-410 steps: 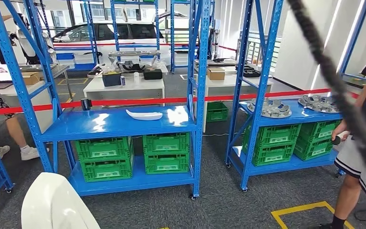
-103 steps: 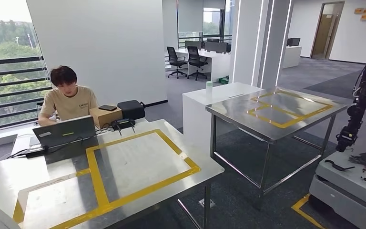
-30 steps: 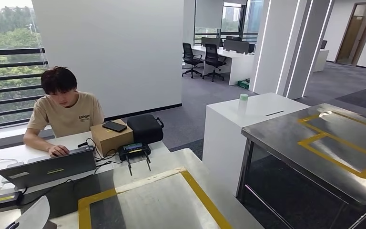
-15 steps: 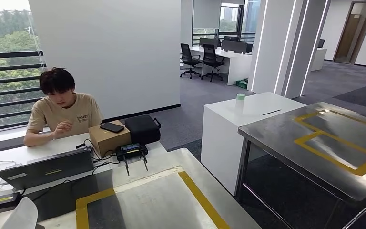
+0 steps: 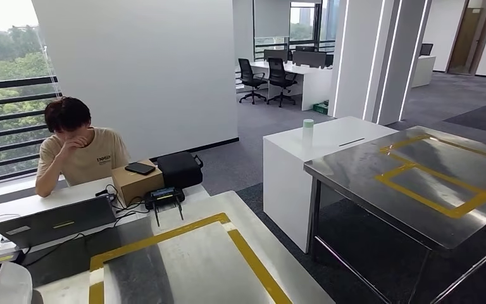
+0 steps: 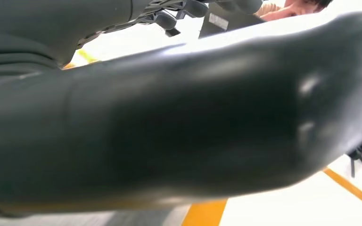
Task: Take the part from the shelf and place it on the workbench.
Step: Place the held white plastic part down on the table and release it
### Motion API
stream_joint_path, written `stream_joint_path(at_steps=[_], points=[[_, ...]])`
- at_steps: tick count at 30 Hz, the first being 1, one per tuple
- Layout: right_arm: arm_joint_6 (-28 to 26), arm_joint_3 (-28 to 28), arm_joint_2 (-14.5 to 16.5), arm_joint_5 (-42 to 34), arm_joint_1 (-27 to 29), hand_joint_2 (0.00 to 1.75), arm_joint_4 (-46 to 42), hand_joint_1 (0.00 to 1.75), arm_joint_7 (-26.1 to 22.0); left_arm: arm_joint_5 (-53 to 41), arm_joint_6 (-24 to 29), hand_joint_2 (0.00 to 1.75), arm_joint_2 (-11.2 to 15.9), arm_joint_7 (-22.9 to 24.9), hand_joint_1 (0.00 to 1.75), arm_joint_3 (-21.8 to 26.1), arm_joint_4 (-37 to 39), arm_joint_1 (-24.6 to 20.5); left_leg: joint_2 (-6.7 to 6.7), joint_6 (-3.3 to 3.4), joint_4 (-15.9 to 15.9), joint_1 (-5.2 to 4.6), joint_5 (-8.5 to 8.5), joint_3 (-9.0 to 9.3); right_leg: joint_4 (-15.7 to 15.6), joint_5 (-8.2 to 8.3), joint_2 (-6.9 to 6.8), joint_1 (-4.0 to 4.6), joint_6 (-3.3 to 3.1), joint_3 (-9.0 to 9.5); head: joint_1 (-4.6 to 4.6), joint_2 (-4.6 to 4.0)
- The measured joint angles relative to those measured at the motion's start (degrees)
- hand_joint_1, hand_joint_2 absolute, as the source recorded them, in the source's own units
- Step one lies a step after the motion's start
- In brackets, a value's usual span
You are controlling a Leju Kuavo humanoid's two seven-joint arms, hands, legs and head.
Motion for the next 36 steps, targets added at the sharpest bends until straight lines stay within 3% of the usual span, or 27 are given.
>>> stream_joint_path(at_steps=[1, 3, 5, 7, 8, 9, 10, 12, 13, 14, 15, 17, 19, 20, 22, 23, 25, 27, 28, 29, 30, 32, 34, 36], points=[[0.0, 0.0, 0.0, -0.09, -0.02, 0.0, 0.0, 0.0, 0.01, -0.05, -0.02, 0.0, -0.05, -0.05, 0.0, 0.0, -0.01, -0.14, -0.04, 0.55, -3.15, -0.29, 1.27, 2.64, 0.01, 0.62, 0.03, 0.22, -0.02, -0.69, 0.01, 0.0], [-0.01, -0.01, 0.02, -0.23, -0.04, 0.0, 0.0, 0.0, -0.02, -0.14, -0.07, 0.0, -0.1, -0.19, 0.0, -0.01, -0.11, -0.55, -0.06, 1.57, -10.79, -0.98, 2.05, 8.11, -0.02, 1.78, 0.07, 0.48, 0.21, -1.62, 0.04, 0.01], [-0.02, -0.02, 0.02, -0.34, -0.05, 0.0, 0.0, 0.0, -0.11, -0.2, -0.09, 0.0, -0.13, -0.28, 0.0, -0.03, -0.2, -0.89, -0.03, 1.98, -14.59, -1.57, 1.71, 10.22, -0.16, 2.69, 0.05, 0.36, 0.78, -1.82, 0.05, 0.01], [-0.01, -0.02, -0.02, -0.4, -0.03, 0.0, 0.0, 0.0, -0.19, -0.3, -0.11, 0.0, -0.18, -0.32, 0.0, -0.04, -0.14, -1.12, 0.12, 2.43, -15.32, -1.67, 2.72, 9.85, -0.32, 3.31, 0.09, 0.12, 1.51, -1.83, 0.01, -0.01], [-0.01, -0.02, -0.03, -0.4, -0.03, 0.0, 0.0, 0.0, -0.2, -0.37, -0.13, 0.0, -0.22, -0.31, 0.0, -0.04, -0.08, -1.26, 0.23, 2.81, -15.58, -1.56, 3.36, 9.51, 0.07, 2.69, 0.11, 0.05, 1.86, -2.07, 0.02, -0.02], [0.0, -0.02, -0.04, -0.41, -0.01, 0.0, 0.0, 0.0, -0.21, -0.43, -0.14, 0.0, -0.27, -0.34, 0.0, -0.04, -0.04, -1.34, 0.35, 3.17, -15.84, -1.37, 4.12, 9.0, 1.25, 1.06, 0.12, -0.01, 2.17, -2.54, 0.02, -0.02], [0.01, -0.02, -0.05, -0.41, 0.0, 0.0, 0.0, 0.0, -0.22, -0.48, -0.14, 0.0, -0.32, -0.38, 0.0, -0.04, 0.03, -1.42, 0.46, 3.4, -15.98, -1.22, 4.84, 8.35, 3.52, -1.58, 0.12, -0.16, 2.45, -3.23, 0.02, -0.03], [0.03, -0.02, -0.08, -0.42, 0.0, 0.0, 0.0, 0.0, -0.32, -0.52, -0.14, 0.0, -0.35, -0.54, 0.0, -0.04, 0.23, -1.44, 0.57, 3.57, -15.93, -1.15, 6.16, 6.85, 10.0, -6.97, 0.07, -0.48, 2.99, -4.66, 0.07, -0.03], [0.04, -0.02, -0.11, -0.42, 0.0, 0.0, 0.0, 0.0, -0.4, -0.54, -0.1, 0.0, -0.36, -0.62, 0.0, -0.04, 0.39, -1.41, 0.67, 3.5, -15.86, -1.12, 6.85, 6.01, 12.86, -8.11, 0.06, -0.66, 3.25, -4.92, 0.08, -0.04], [0.03, -0.02, -0.16, -0.42, 0.0, 0.0, 0.0, 0.0, -0.49, -0.54, -0.03, 0.0, -0.38, -0.71, 0.0, -0.04, 0.56, -1.38, 0.74, 3.36, -15.72, -1.06, 7.53, 5.11, 14.38, -7.83, 0.04, -0.82, 3.47, -4.54, 0.08, -0.04], [0.02, -0.02, -0.22, -0.42, 0.0, 0.0, 0.0, 0.0, -0.57, -0.53, 0.07, 0.0, -0.4, -0.8, 0.0, -0.04, 0.73, -1.34, 0.8, 3.15, -15.52, -0.95, 8.2, 4.08, 14.08, -6.46, 0.02, -0.97, 3.67, -3.26, 0.08, -0.04], [0.0, -0.03, -0.3, -0.42, -0.03, 0.0, 0.0, 0.0, -0.66, -0.48, 0.26, 0.0, -0.41, -0.93, 0.0, -0.04, 0.99, -1.25, 0.85, 2.54, -14.84, -0.71, 9.28, 2.17, 8.21, -4.19, -0.06, -1.22, 3.99, 1.81, 0.09, -0.03], [0.01, -0.03, -0.33, -0.42, -0.09, 0.0, 0.0, 0.0, -0.74, -0.45, 0.45, 0.0, -0.38, -1.07, 0.0, -0.05, 1.13, -1.27, 0.9, 1.78, -14.09, -0.63, 10.02, 1.05, 1.37, -4.9, 0.0, -1.09, 3.57, 6.43, 0.09, -0.03], [0.01, -0.04, -0.33, -0.41, -0.12, 0.0, 0.0, 0.0, -0.75, -0.48, 0.55, 0.0, -0.37, -1.14, 0.0, -0.05, 1.19, -1.31, 0.93, 1.36, -13.92, -0.64, 10.36, 0.86, -0.42, -5.63, 0.05, -0.95, 3.13, 7.4, 0.07, -0.03], [0.01, -0.04, -0.33, -0.41, -0.11, 0.0, 0.0, 0.0, -0.68, -0.57, 0.68, 0.0, -0.38, -1.22, 0.0, -0.07, 1.41, -1.43, 0.92, 0.56, -13.98, -0.51, 11.07, 0.85, -0.82, -5.22, 0.02, -0.74, 2.02, 7.08, 0.02, -0.03], [0.0, -0.05, -0.33, -0.41, -0.11, 0.0, 0.0, 0.0, -0.63, -0.63, 0.74, 0.0, -0.38, -1.22, 0.0, -0.08, 1.55, -1.45, 0.8, 0.21, -13.75, -0.4, 10.75, 0.6, -0.85, -4.72, -0.1, -0.74, 1.53, 6.75, 0.01, -0.05], [-0.01, -0.08, -0.35, -0.45, -0.13, 0.0, 0.0, 0.0, -0.56, -0.73, 0.89, 0.0, -0.37, -1.23, 0.0, -0.09, 1.91, -1.52, 0.47, -0.29, -10.9, -0.21, 7.12, -0.59, -1.04, -3.41, -0.34, -0.83, 0.63, 5.64, -0.02, -0.05], [-0.02, -0.12, -0.38, -0.47, -0.17, 0.0, 0.0, 0.0, -0.56, -0.79, 1.13, 0.0, -0.37, -1.25, 0.0, -0.12, 2.33, -1.74, 0.25, -0.59, -4.36, -0.19, 1.54, -2.13, -1.0, -2.08, -0.42, -0.69, 0.22, 4.05, -0.04, -0.03], [-0.01, -0.14, -0.39, -0.47, -0.17, 0.0, 0.0, 0.0, -0.55, -0.81, 1.22, 0.0, -0.38, -1.26, 0.0, -0.15, 2.55, -1.83, 0.21, -0.68, -1.2, -0.18, 0.05, -2.47, -0.95, -1.39, -0.42, -0.59, 0.19, 3.15, -0.07, -0.04], [-0.01, -0.16, -0.39, -0.47, -0.16, 0.0, 0.0, 0.0, -0.55, -0.82, 1.27, 0.0, -0.38, -1.26, 0.0, -0.18, 2.78, -1.89, 0.2, -0.69, 0.84, -0.17, -0.16, -2.22, -0.89, -0.66, -0.42, -0.5, 0.2, 2.17, -0.05, -0.03], [0.0, -0.19, -0.39, -0.47, -0.14, 0.0, 0.0, 0.0, -0.55, -0.83, 1.28, 0.0, -0.38, -1.26, 0.0, -0.21, 2.97, -1.92, 0.19, -0.64, 1.1, -0.17, 0.79, -1.17, -0.82, 0.04, -0.4, -0.43, 0.27, 1.25, -0.06, -0.03], [-0.01, -0.22, -0.39, -0.47, -0.14, 0.0, 0.0, 0.0, -0.55, -0.83, 1.31, 0.0, -0.38, -1.27, 0.0, -0.24, 3.2, -2.12, 0.11, -0.32, -3.85, -0.17, 3.19, 3.62, -0.69, 1.38, -0.32, -0.37, 0.57, -0.3, -0.05, -0.03], [-0.02, -0.25, -0.39, -0.48, -0.17, 0.0, 0.0, 0.0, -0.56, -0.83, 1.37, 0.0, -0.39, -1.31, 0.0, -0.28, 3.28, -2.54, -0.11, 0.16, -11.49, -0.41, 2.8, 9.28, -0.62, 2.55, -0.24, -0.26, 1.14, -1.27, -0.04, -0.03], [-0.01, -0.27, -0.4, -0.49, -0.16, 0.0, 0.0, 0.0, -0.57, -0.83, 1.52, 0.0, -0.38, -1.35, 0.0, -0.32, 3.39, -2.87, -0.26, 0.87, -15.16, -0.91, 1.95, 11.15, -0.82, 3.72, -0.22, -0.37, 1.85, -1.61, -0.04, -0.03]])
